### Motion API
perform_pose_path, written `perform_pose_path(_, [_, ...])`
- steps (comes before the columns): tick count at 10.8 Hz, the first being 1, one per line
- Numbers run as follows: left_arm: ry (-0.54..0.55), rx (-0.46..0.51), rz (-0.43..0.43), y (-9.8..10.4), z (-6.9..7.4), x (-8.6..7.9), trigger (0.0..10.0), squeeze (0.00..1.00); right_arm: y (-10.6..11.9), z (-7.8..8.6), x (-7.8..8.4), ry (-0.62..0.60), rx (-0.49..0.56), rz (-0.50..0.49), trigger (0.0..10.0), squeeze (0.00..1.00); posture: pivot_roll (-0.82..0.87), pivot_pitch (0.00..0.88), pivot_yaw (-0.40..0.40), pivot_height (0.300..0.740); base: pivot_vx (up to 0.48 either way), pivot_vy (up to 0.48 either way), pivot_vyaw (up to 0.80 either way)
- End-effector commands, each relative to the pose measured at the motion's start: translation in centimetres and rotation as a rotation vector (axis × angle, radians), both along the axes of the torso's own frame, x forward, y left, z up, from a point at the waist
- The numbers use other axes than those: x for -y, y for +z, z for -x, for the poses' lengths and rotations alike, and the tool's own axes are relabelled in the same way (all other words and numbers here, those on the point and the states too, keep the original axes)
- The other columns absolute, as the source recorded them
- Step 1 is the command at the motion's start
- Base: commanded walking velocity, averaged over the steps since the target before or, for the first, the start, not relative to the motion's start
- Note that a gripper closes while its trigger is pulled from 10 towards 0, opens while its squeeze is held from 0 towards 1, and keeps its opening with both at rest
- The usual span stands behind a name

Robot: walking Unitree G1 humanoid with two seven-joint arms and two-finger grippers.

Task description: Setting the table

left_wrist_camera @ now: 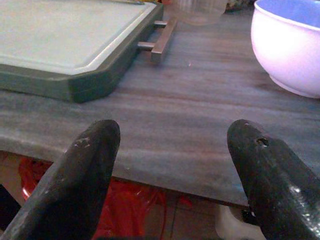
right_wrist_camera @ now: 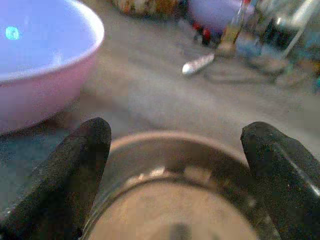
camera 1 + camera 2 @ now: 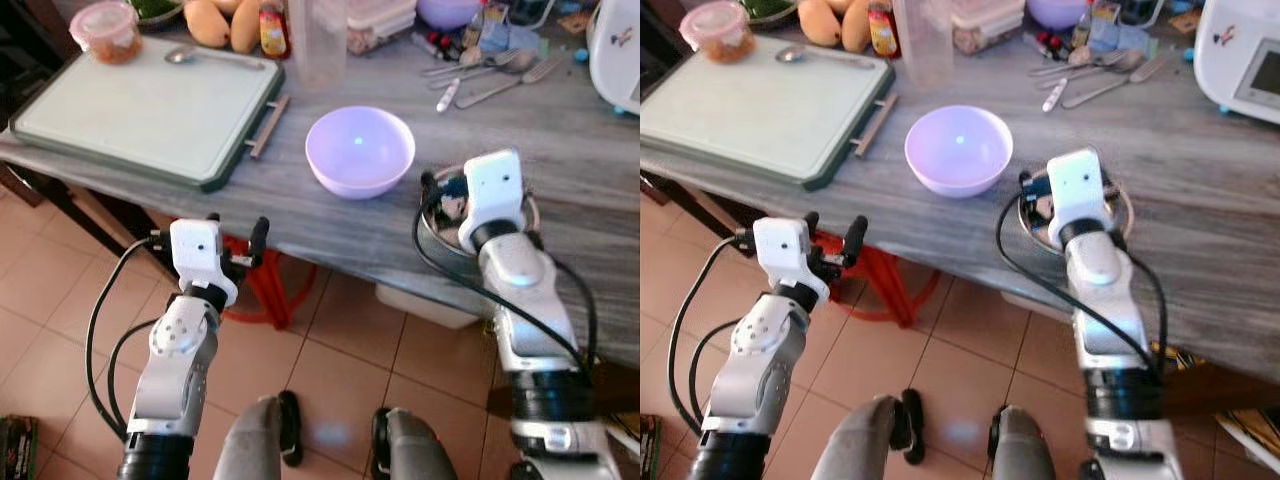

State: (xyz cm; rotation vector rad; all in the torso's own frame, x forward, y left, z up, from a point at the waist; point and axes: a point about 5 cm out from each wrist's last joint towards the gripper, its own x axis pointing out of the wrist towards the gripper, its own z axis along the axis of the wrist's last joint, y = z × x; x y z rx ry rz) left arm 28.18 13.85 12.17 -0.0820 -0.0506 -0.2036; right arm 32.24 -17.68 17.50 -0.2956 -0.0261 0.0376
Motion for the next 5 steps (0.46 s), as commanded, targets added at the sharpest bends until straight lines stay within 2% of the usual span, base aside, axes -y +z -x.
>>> perform_pose_path(1, [-0.003, -0.012, -0.006, -0.19, 0.28, -0.25, 10.0, 0.0, -0.93, 0.21, 0.5, -0.029, -0.056, -0.023, 10.0, 0.0, -0.01, 0.187, 0.072, 0.74, 0.0, 0.0, 0.0])
perform_pose_path(4, [0.001, -0.016, -0.007, -0.24, 0.36, -0.31, 10.0, 0.0, -1.63, 0.35, 0.1, -0.034, -0.129, -0.089, 10.0, 0.0, -0.01, 0.191, 0.07, 0.74, 0.0, 0.0, 0.0])
perform_pose_path(5, [-0.001, -0.018, -0.006, -0.19, 0.29, -0.26, 10.0, 0.0, -1.81, 0.37, -0.26, -0.032, -0.159, -0.138, 10.0, 0.0, -0.01, 0.197, 0.072, 0.74, 0.0, 0.0, 0.0])
